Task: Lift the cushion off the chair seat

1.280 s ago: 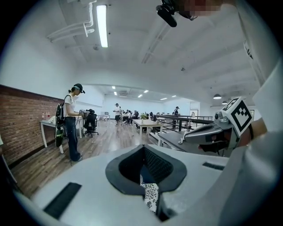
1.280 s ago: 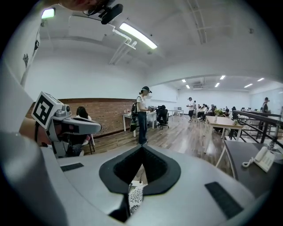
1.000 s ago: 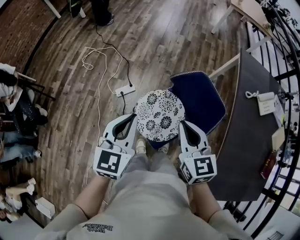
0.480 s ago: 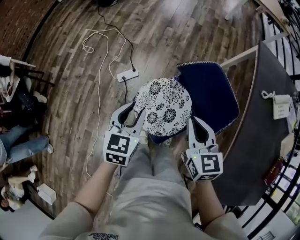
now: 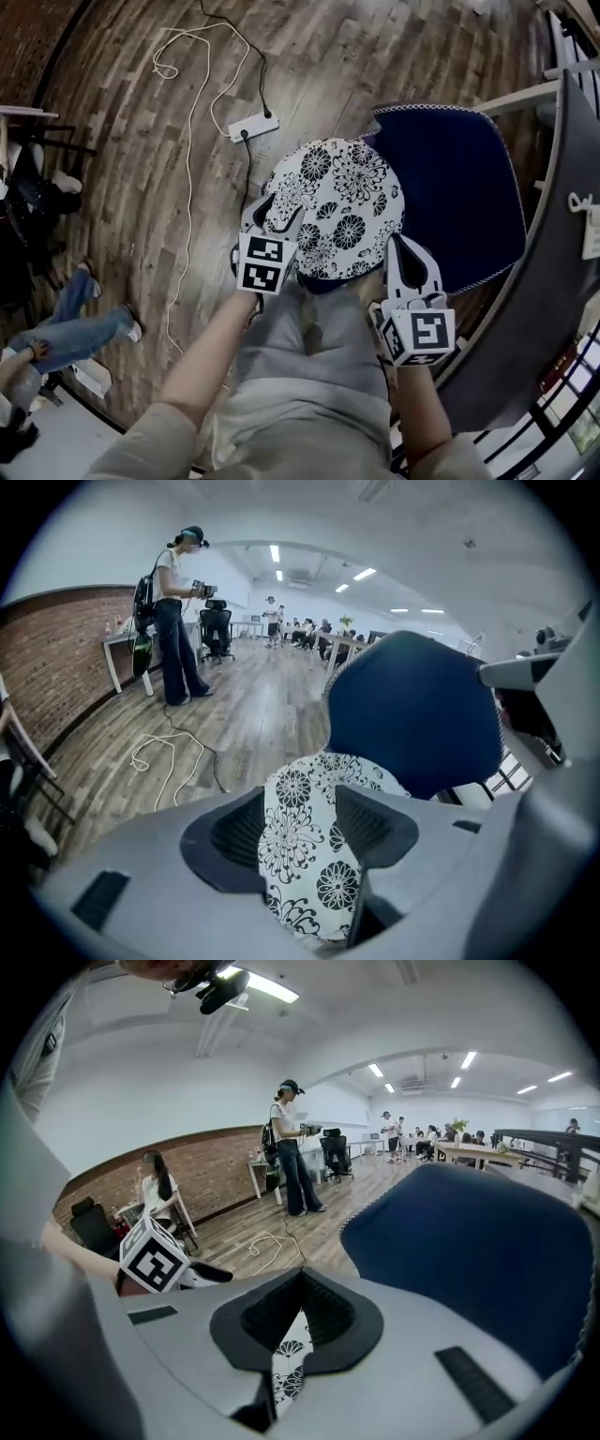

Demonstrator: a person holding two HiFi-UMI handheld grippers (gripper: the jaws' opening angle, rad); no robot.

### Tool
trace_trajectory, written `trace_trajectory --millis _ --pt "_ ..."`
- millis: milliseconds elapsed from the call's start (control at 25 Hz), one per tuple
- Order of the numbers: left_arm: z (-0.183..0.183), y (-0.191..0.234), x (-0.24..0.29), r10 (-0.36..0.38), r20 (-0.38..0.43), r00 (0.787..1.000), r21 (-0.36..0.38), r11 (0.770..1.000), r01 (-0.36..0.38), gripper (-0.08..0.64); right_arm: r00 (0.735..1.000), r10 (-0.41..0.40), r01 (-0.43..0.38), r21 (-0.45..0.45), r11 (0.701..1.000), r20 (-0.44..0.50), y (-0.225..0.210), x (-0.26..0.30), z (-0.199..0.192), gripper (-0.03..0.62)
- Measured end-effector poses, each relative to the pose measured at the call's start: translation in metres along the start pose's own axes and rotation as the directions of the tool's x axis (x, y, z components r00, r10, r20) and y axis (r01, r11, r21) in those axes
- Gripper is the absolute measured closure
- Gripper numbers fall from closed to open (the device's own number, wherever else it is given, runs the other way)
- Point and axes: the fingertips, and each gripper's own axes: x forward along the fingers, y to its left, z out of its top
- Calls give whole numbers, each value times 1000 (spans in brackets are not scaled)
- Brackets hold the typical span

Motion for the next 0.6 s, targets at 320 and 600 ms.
trace_trajectory --millis 320,600 --pt "-104 19 121 15 -179 984 -6 1000 -16 324 999 -39 39 22 999 -4 -33 60 -58 589" --pt "-152 27 165 84 -301 950 26 996 -80 316 998 -55 56 32 998 -42 -48 84 -102 589"
